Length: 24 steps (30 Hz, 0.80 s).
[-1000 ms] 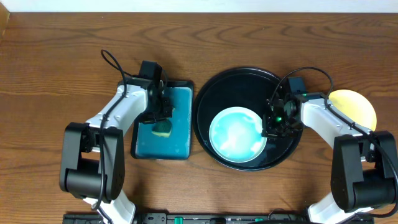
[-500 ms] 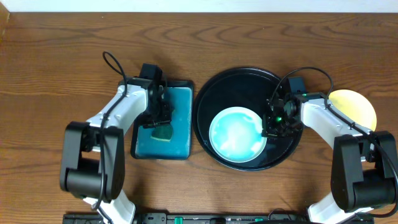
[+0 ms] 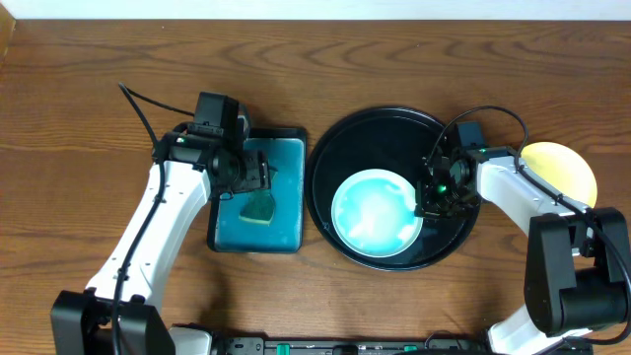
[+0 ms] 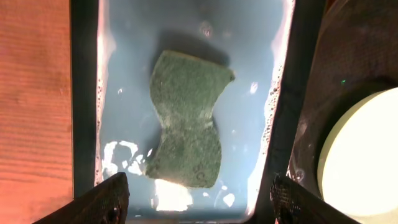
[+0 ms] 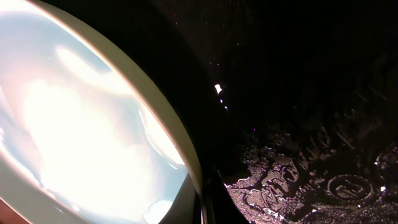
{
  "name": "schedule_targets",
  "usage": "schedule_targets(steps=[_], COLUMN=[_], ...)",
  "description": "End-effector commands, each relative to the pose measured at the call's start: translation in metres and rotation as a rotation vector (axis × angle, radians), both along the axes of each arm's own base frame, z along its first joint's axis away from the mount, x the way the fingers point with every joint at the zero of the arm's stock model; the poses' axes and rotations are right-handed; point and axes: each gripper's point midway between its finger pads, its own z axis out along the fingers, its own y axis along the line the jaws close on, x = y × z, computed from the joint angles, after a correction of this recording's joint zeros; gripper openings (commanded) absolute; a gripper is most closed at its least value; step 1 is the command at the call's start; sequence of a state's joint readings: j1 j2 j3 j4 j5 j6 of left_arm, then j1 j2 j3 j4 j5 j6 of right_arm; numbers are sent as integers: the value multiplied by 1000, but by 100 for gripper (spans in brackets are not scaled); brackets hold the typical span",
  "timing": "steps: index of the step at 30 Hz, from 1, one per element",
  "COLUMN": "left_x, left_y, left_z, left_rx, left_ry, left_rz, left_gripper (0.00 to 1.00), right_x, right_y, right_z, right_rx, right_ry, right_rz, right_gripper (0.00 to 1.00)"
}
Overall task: Clean dirty plates on tray and stack at the side
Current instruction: 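Open left gripper to drop the sponge into the water, then lift the white plate with right gripper and carry it rightward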
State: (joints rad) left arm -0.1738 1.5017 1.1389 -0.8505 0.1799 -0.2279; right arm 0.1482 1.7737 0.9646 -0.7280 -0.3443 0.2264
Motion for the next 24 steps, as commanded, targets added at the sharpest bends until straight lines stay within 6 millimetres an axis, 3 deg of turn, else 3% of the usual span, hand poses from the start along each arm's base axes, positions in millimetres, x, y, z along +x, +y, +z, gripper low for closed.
schedule_targets(steps=[1,6,12,17,24], left_x=[-5,-9,-13,-13,-13], left_y=[3,3,4,4,4], left_z=[-6,-9,-9,-10,-9], left_rx=[11,13,16,16,16], left_ry=[22,37,52,54,53], left_rz=[-2,-2,-2,-2,-3], left_gripper=[74,74,74,74,75], right_x=[2,20,57,65,67], right_y=[2,16,10,-3,-35], right_z=[-1,9,34,42,72], right_rx=[6,134,282,267,36], right_ry=[-17,-93,-197,-220,-338], right_rz=[3,23,-66,-93,-114], right_gripper=[1,1,1,1,1])
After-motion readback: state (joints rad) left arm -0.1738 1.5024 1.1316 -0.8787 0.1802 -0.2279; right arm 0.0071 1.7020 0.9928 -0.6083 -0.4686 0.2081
